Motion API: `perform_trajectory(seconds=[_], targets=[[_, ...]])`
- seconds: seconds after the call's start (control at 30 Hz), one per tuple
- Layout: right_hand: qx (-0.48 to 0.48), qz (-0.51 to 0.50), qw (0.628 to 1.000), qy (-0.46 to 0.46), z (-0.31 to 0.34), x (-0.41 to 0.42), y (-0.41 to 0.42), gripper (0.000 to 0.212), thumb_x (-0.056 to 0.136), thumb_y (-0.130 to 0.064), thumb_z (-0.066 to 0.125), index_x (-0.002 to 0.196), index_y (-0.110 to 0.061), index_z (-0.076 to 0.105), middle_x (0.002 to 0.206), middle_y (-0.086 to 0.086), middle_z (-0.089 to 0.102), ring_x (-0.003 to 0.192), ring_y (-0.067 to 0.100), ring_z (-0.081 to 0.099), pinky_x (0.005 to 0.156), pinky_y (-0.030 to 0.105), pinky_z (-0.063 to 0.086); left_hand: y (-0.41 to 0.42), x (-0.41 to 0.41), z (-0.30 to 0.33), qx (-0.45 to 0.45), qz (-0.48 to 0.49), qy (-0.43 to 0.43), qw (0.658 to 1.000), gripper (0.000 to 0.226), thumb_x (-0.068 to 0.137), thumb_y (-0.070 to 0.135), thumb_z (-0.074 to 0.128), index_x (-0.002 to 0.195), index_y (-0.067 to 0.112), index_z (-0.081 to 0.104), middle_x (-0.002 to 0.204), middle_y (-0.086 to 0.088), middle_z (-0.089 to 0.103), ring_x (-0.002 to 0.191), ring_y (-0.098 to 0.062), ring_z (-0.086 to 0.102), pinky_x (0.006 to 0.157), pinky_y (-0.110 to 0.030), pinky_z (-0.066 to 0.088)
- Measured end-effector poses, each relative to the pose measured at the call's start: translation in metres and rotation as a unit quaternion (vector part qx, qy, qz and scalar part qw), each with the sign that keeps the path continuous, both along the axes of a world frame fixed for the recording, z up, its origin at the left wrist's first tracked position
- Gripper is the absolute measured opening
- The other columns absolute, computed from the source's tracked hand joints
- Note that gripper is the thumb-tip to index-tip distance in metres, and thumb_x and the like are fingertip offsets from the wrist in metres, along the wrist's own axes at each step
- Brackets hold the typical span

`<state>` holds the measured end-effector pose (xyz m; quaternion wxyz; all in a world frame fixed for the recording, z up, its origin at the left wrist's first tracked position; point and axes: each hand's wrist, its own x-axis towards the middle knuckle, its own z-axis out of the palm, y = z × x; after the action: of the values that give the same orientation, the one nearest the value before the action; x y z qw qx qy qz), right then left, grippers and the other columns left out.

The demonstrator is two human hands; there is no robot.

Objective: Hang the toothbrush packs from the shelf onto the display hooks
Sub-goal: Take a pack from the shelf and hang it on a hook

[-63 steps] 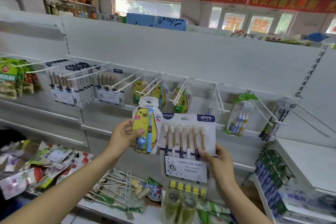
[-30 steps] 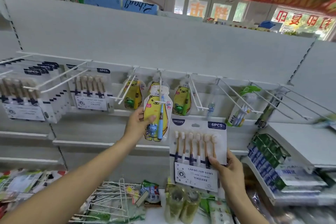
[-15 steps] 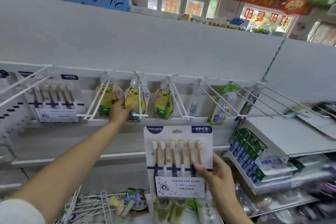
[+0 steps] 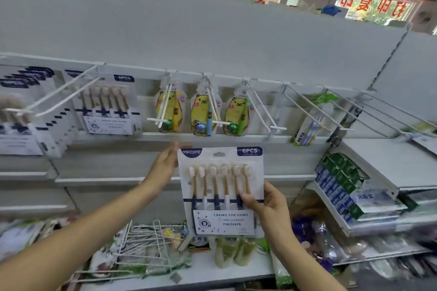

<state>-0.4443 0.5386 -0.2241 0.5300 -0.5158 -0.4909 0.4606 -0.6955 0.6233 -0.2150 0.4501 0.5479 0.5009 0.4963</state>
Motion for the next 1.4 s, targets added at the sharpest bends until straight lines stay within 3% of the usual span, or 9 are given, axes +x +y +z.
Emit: perform_trajectory(seconds=[0.2,0.33,0.43,0.63,0.77,1.0,1.1,1.23,1.4], targets=[[-0.017,0.056,0.998,-0.001,-0.013,-0.052,0.009,0.024,0.085,0.001,0.07,0.107,-0.008,0.069,0.097,0.009,0.077,0.091,0.028,0.074,0.077,0.042,0.062,-0.076,-0.047,-0.029,-0.069,0.005,-0.041,0.997,0.092,0.056,0.098,0.043,0.108,0.025,0.063,0.087,0.009,0.078,0.09,-0.012,0.073,0.072,-0.019,0.056],[-0.021,0.109,0.994,0.01,-0.016,-0.093,0.019,0.028,0.086,0.003,0.069,0.112,-0.008,0.069,0.099,0.01,0.077,0.092,0.028,0.073,0.076,0.04,0.062,-0.105,-0.077,-0.044,-0.057,-0.01,-0.021,0.998,0.062,0.068,0.047,0.085,0.117,0.018,0.059,0.106,0.008,0.076,0.1,-0.015,0.072,0.078,-0.022,0.057],[-0.018,0.157,0.987,0.016,-0.012,-0.128,0.02,0.026,0.087,0.003,0.068,0.111,-0.009,0.069,0.099,0.009,0.077,0.092,0.027,0.074,0.074,0.038,0.062,-0.123,-0.104,-0.053,-0.046,0.046,-0.015,0.998,0.051,0.077,0.009,0.078,0.123,0.017,0.056,0.111,0.001,0.075,0.106,-0.021,0.07,0.084,-0.026,0.057],[0.026,0.247,0.969,0.011,0.007,-0.199,0.011,0.022,0.088,-0.004,0.07,0.107,-0.017,0.069,0.097,-0.001,0.078,0.087,0.014,0.074,0.065,0.021,0.056,-0.156,-0.174,-0.057,-0.02,0.18,-0.007,0.983,0.083,0.052,0.046,0.093,0.124,0.022,0.057,0.11,-0.003,0.075,0.104,-0.021,0.07,0.089,-0.038,0.057],[0.069,0.275,0.959,-0.024,0.017,-0.253,0.005,0.016,0.088,-0.012,0.072,0.103,-0.007,0.073,0.097,0.004,0.078,0.091,0.018,0.074,0.072,0.022,0.056,-0.178,-0.227,-0.052,0.001,0.219,0.001,0.976,0.06,0.072,0.014,0.086,0.123,0.026,0.057,0.11,-0.003,0.074,0.102,-0.017,0.071,0.087,-0.034,0.058],[0.089,0.288,0.953,-0.02,0.038,-0.357,-0.007,0.019,0.085,-0.009,0.074,0.104,-0.014,0.073,0.096,-0.001,0.078,0.09,0.016,0.075,0.081,0.035,0.06,-0.197,-0.333,-0.031,0.049,0.224,0.014,0.973,0.072,0.06,0.042,0.088,0.123,0.02,0.06,0.113,-0.003,0.074,0.101,-0.021,0.072,0.086,-0.036,0.059],[0.101,0.269,0.958,-0.002,0.047,-0.394,-0.006,0.018,0.086,-0.006,0.074,0.103,-0.01,0.072,0.094,0.003,0.078,0.088,0.018,0.075,0.079,0.034,0.061,-0.189,-0.37,-0.015,0.072,0.223,0.01,0.972,0.05,0.071,0.021,0.088,0.113,0.015,0.062,0.106,-0.001,0.076,0.096,-0.025,0.073,0.079,-0.029,0.06],[0.128,0.242,0.962,0.0,0.058,-0.43,-0.002,0.022,0.086,-0.004,0.073,0.108,-0.008,0.072,0.095,0.001,0.078,0.087,0.014,0.074,0.076,0.026,0.059,-0.175,-0.407,0.002,0.088,0.206,0.021,0.974,0.053,0.067,0.031,0.089,0.11,0.016,0.062,0.108,0.0,0.075,0.095,-0.02,0.073,0.081,-0.029,0.059],[0.149,0.215,0.965,-0.024,0.059,-0.459,0.005,0.022,0.084,-0.006,0.075,0.102,-0.02,0.073,0.097,-0.003,0.077,0.091,0.013,0.073,0.083,0.036,0.06,-0.155,-0.435,0.0,0.083,0.186,0.042,0.978,0.043,0.077,0.011,0.082,0.113,0.012,0.058,0.097,0.012,0.075,0.085,-0.006,0.071,0.075,-0.017,0.054]])
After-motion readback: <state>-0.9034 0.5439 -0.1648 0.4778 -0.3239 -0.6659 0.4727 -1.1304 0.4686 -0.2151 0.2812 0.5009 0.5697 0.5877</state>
